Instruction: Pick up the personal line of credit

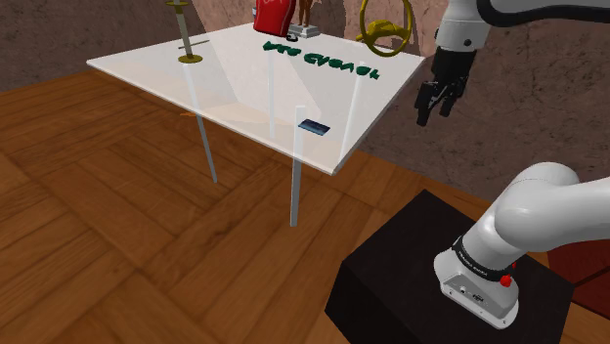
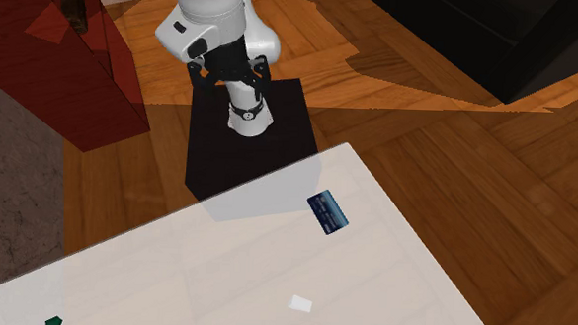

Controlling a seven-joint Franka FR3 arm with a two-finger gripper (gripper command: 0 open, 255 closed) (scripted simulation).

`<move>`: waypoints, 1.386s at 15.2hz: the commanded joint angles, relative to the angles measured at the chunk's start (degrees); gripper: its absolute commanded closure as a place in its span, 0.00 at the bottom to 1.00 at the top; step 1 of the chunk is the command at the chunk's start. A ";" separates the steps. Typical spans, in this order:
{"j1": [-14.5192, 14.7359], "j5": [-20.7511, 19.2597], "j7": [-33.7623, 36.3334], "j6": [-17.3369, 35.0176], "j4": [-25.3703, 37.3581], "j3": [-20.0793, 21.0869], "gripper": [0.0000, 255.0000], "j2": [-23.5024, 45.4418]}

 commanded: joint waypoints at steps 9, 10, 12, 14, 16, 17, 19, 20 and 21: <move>3.88 1.84 -3.49 23.21 -4.49 1.47 0.00 5.96; 4.36 2.07 -3.95 26.09 -4.73 1.68 0.00 7.00; 5.34 2.49 -4.88 31.81 -5.01 2.09 0.00 9.25; 6.32 2.89 -5.83 37.44 -5.00 2.49 0.00 11.70; 7.28 3.26 -6.81 42.95 -4.71 2.91 0.00 14.31; 7.75 3.44 -7.30 45.65 -4.46 3.13 0.00 15.67; 8.69 3.76 -8.31 50.92 -3.76 3.55 0.00 18.46; 9.16 3.90 -8.81 53.49 -3.32 3.75 0.00 19.88; 9.63 4.04 -9.33 56.01 -2.81 3.96 0.00 21.32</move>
